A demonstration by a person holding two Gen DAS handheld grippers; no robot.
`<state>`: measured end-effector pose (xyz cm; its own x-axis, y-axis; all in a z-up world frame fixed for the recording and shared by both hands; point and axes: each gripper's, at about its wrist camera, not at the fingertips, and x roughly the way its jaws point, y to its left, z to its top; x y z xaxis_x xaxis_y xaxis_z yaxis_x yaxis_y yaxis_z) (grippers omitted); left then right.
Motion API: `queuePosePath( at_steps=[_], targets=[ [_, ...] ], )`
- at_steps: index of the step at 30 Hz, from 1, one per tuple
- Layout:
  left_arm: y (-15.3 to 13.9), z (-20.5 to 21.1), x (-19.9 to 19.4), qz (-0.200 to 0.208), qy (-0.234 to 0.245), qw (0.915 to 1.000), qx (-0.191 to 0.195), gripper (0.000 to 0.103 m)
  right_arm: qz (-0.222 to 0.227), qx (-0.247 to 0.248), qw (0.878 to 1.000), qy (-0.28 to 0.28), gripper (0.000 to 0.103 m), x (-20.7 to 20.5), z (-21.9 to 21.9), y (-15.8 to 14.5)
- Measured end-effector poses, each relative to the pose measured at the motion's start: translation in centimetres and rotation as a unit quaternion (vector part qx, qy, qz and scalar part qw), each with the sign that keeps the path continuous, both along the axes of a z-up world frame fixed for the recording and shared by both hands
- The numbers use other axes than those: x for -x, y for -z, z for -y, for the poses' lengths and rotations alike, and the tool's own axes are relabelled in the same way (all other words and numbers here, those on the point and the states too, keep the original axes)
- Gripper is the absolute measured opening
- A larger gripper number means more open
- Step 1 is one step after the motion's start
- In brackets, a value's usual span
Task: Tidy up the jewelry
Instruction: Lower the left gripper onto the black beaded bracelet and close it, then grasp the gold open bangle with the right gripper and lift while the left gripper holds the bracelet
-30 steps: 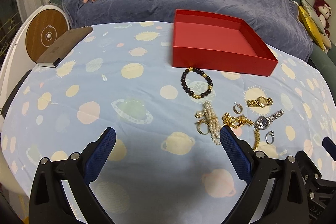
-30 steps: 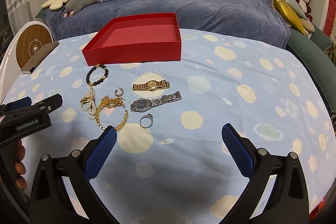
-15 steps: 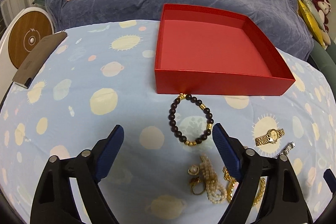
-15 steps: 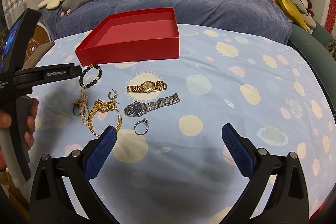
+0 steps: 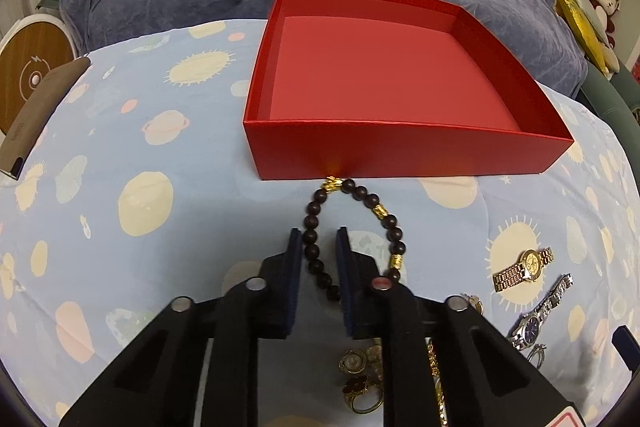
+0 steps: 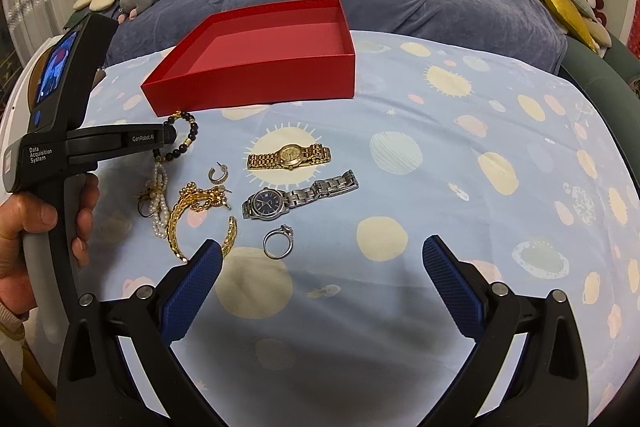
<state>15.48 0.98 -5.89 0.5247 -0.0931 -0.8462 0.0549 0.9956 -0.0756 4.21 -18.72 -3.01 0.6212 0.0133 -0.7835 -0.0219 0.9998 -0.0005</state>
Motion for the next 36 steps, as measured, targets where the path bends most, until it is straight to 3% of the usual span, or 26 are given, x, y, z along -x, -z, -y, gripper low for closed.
queuePosePath(
  at_steps=[7, 12, 19, 24, 30, 36],
  targets=[
    [-0.2, 0.2, 0.4, 0.000, 0.004, 1.0000, 0.002, 0.005, -0.001, -0.002, 1.000, -0.006, 0.098, 0.2, -0.3, 0.0],
    [-2.4, 0.1, 2.0, 0.025, 0.012, 0.9995, 0.014, 0.005, 0.001, -0.014, 1.000, -0.024, 0.096, 0.3, -1.1, -0.2],
    [-5.7, -1.0, 5.1, 0.055, 0.024, 0.9975, 0.037, 0.005, -0.019, -0.026, 0.997, -0.071, 0.075, 0.2, -3.4, 0.9],
    [-7.3, -2.6, 7.0, 0.069, 0.023, 0.9954, 0.063, 0.005, -0.022, -0.028, 0.995, -0.091, 0.075, 0.0, -4.9, 1.6],
    [-9.2, -4.3, 8.6, 0.103, 0.021, 0.9923, 0.064, 0.005, -0.029, -0.022, 0.995, -0.097, 0.075, -1.1, -5.9, 2.8],
    [-9.0, -5.4, 9.1, 0.095, 0.023, 0.9927, 0.071, 0.005, -0.021, -0.014, 0.995, -0.099, 0.070, -1.7, -6.4, 3.3]
  ],
)
